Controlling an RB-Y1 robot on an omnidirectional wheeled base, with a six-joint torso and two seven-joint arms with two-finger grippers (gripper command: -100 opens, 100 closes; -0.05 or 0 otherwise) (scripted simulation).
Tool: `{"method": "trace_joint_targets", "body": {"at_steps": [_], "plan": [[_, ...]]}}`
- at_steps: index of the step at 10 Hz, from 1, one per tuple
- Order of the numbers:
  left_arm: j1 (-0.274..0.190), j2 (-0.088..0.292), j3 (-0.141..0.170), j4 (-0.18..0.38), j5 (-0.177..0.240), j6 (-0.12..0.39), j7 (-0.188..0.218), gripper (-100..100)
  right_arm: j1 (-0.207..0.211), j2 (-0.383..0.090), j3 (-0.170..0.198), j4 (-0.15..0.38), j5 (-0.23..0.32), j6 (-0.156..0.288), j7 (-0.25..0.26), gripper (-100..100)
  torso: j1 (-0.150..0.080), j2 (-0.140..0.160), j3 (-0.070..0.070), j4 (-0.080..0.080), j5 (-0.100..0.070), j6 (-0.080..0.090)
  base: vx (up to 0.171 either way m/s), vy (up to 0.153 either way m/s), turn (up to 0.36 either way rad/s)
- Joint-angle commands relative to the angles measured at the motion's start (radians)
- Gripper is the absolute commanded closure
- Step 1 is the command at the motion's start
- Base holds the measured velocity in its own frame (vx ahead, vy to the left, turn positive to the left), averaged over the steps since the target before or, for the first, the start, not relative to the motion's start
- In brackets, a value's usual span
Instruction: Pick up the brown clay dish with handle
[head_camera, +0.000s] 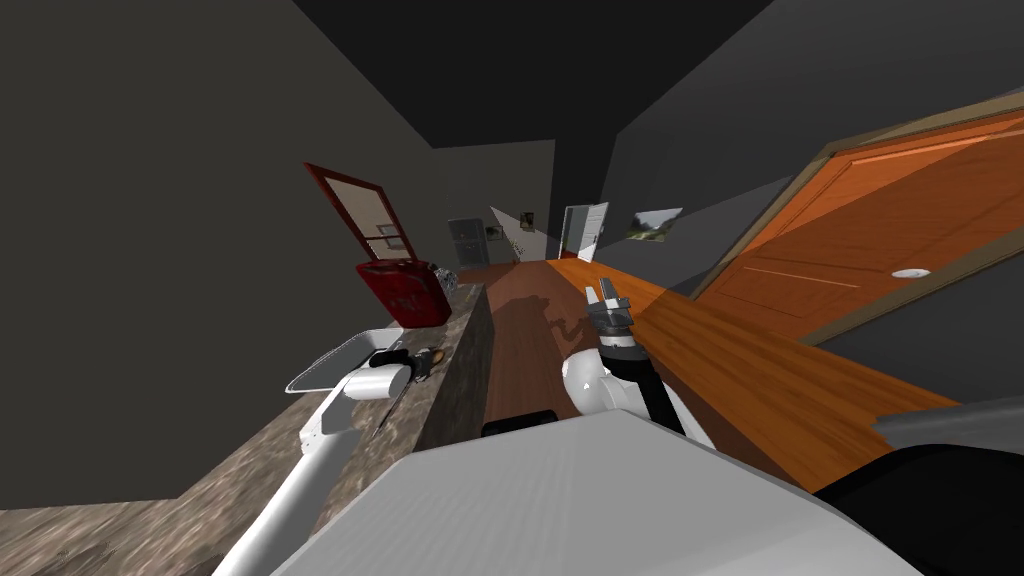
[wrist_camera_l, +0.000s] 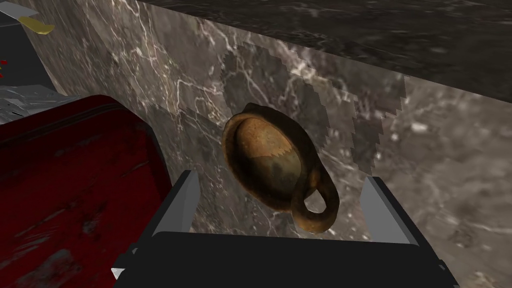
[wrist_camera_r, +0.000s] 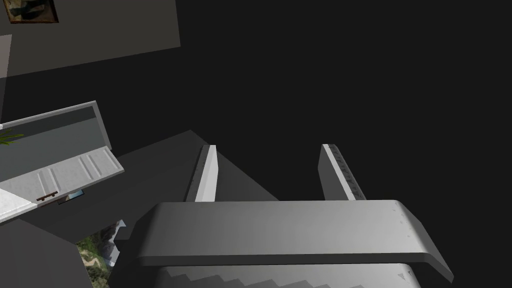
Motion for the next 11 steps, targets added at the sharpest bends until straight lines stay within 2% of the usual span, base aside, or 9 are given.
{"method": "trace_joint_targets", "body": {"at_steps": [1, 3, 4, 5, 9, 10, 11], "plan": [[-0.018, 0.0, 0.004, 0.037, -0.002, -0.013, -0.002, -100, 0.0, 0.0, 0.0, 0.0, 0.0, 0.0, 0.0, 0, 0.0, 0.0, 0.0, 0.0, 0.0, 0.0, -0.051, -0.002, -0.089], [-0.044, -0.001, 0.009, 0.085, -0.005, -0.028, -0.005, -100, 0.0, 0.0, 0.0, 0.0, 0.0, 0.0, 0.0, 0, 0.0, 0.0, 0.0, 0.0, 0.0, 0.0, -0.05, -0.001, -0.076], [-0.04, -0.001, 0.006, 0.074, -0.005, -0.024, -0.004, -100, 0.0, 0.0, 0.0, 0.0, 0.0, 0.0, 0.0, 0, 0.0, 0.0, 0.0, 0.0, 0.0, 0.0, -0.02, 0.0, -0.016], [-0.041, -0.001, 0.006, 0.077, -0.005, -0.025, -0.004, 100, 0.0, 0.0, 0.0, 0.0, 0.0, 0.0, 0.0, 0, 0.0, -0.001, -0.001, 0.0, 0.0, -0.001, -0.005, 0.0, 0.007], [-0.041, -0.001, 0.006, 0.076, -0.005, -0.025, -0.004, 100, 0.0, 0.0, 0.0, 0.0, 0.0, 0.0, 0.0, 0, 0.0, -0.003, -0.002, -0.001, 0.0, 0.0, 0.0, 0.0, 0.0], [-0.041, -0.001, 0.006, 0.076, -0.005, -0.025, -0.004, 0, 0.0, 0.0, 0.0, 0.0, 0.0, 0.0, 0.0, 0, 0.0, -0.003, -0.002, -0.001, 0.0, -0.001, 0.0, 0.0, 0.0], [-0.018, 0.0, 0.004, 0.037, -0.002, -0.013, -0.002, 100, 0.0, 0.0, 0.0, 0.0, 0.0, 0.0, 0.0, 0, 0.0, -0.003, -0.002, -0.001, 0.0, -0.001, 0.035, -0.001, 0.097]]}}
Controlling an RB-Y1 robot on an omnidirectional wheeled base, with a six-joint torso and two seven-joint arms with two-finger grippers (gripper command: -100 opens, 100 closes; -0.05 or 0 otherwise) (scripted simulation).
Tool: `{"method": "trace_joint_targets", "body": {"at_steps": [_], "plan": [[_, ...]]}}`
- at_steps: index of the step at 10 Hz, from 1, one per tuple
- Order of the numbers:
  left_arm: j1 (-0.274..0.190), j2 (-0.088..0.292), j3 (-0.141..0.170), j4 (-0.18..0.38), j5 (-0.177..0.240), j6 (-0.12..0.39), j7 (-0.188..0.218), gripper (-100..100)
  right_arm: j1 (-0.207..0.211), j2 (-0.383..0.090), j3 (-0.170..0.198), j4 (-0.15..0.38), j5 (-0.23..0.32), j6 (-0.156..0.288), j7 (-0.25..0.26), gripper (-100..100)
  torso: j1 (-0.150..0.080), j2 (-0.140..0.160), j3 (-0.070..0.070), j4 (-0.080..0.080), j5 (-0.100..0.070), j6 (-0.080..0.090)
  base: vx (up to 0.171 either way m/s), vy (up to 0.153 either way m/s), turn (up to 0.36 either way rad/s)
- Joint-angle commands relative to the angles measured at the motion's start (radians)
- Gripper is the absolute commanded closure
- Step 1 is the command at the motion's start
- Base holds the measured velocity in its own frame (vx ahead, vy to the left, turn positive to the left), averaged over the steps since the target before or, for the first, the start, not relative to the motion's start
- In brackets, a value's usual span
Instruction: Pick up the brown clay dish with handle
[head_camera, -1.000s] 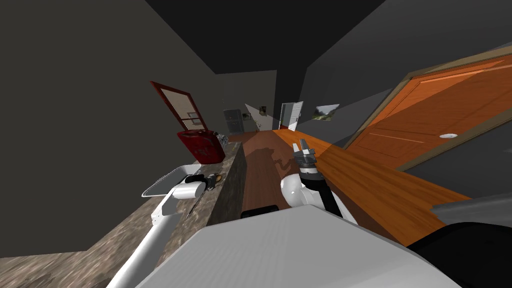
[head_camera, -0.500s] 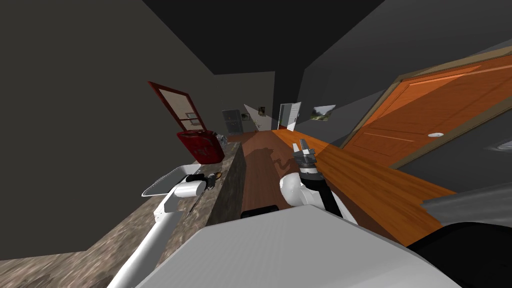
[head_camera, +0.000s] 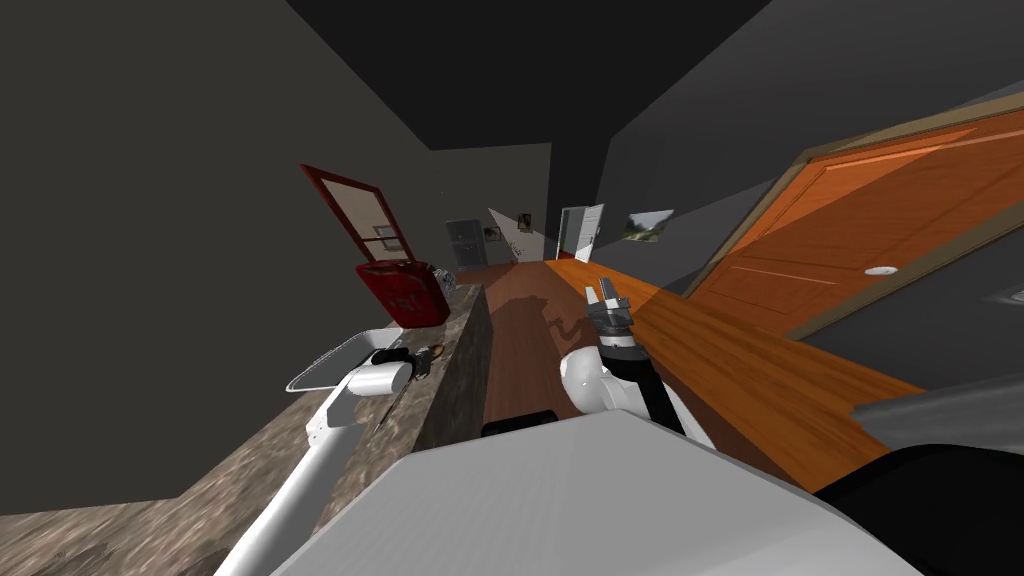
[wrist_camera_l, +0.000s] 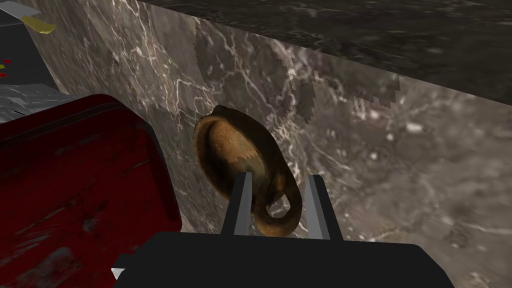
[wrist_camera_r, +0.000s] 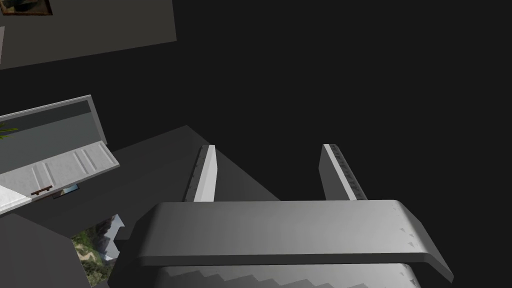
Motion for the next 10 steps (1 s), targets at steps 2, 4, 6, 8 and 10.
{"method": "trace_joint_targets", "body": {"at_steps": [2, 4, 6, 8, 10], "plan": [[0.038, 0.002, -0.003, -0.066, 0.007, 0.02, 0.002, 100, 0.0, 0.0, 0.0, 0.0, 0.0, 0.0, 0.0, 0, 0.0, -0.002, -0.001, 0.0, 0.0, 0.0, 0.066, 0.003, 0.115], [0.064, 0.003, -0.008, -0.114, 0.01, 0.034, 0.005, 100, 0.0, 0.0, 0.0, 0.0, 0.0, 0.0, 0.0, 0, 0.0, -0.002, -0.001, -0.001, 0.0, 0.001, 0.058, 0.004, 0.08], [0.09, 0.003, -0.012, -0.162, 0.013, 0.049, 0.007, 100, 0.0, 0.0, 0.0, 0.0, 0.0, 0.0, 0.0, 0, 0.0, -0.002, -0.001, 0.0, 0.0, 0.001, 0.052, 0.004, 0.074], [0.116, 0.004, -0.017, -0.21, 0.016, 0.064, 0.009, 100, 0.0, 0.0, 0.0, 0.0, 0.0, 0.0, 0.0, 0, 0.0, -0.001, -0.001, 0.0, 0.0, 0.001, 0.043, 0.002, 0.085], [0.111, 0.004, -0.015, -0.202, 0.015, 0.062, 0.01, 0, 0.0, 0.0, 0.0, 0.0, 0.0, 0.0, 0.0, 0, 0.0, 0.0, 0.0, 0.0, 0.0, 0.001, 0.01, -0.001, 0.009]]}}
